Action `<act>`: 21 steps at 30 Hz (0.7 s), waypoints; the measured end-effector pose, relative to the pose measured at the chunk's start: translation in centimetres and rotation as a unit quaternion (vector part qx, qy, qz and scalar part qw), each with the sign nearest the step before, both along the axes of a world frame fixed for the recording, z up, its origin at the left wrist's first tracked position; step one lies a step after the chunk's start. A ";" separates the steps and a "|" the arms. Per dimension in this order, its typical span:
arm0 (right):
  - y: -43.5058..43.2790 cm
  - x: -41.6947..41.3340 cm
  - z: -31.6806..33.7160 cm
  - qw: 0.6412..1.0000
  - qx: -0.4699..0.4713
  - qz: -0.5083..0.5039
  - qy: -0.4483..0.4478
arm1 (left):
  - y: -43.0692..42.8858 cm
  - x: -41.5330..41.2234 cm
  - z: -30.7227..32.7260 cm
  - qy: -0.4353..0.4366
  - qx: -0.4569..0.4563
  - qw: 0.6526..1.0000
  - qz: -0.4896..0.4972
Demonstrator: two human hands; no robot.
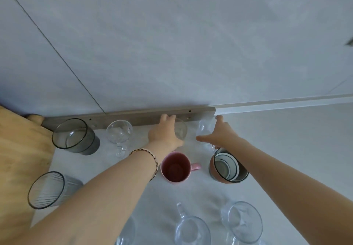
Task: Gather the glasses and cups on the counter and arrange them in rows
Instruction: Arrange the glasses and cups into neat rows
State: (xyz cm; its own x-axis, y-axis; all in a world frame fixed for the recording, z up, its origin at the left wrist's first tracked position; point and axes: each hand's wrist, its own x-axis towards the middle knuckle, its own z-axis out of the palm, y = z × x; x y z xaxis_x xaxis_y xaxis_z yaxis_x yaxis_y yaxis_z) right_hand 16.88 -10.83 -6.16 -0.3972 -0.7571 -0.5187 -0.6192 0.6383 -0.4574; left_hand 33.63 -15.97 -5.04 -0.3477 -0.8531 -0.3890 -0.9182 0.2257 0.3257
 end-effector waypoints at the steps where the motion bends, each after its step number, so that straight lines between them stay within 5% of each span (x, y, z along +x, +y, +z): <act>1: 0.0 0.0 0.1 1.000 0.000 0.006 0.000 | 0.3 -0.2 -0.1 0.005 -0.009 0.999 0.044; 8: -0.2 -0.2 0.5 0.997 -0.033 0.064 0.024 | 1.1 0.1 -1.3 0.167 0.036 0.956 0.239; 21: -1.5 0.6 0.2 0.997 -0.071 0.001 0.043 | -0.4 4.2 -0.6 0.162 0.031 0.968 0.190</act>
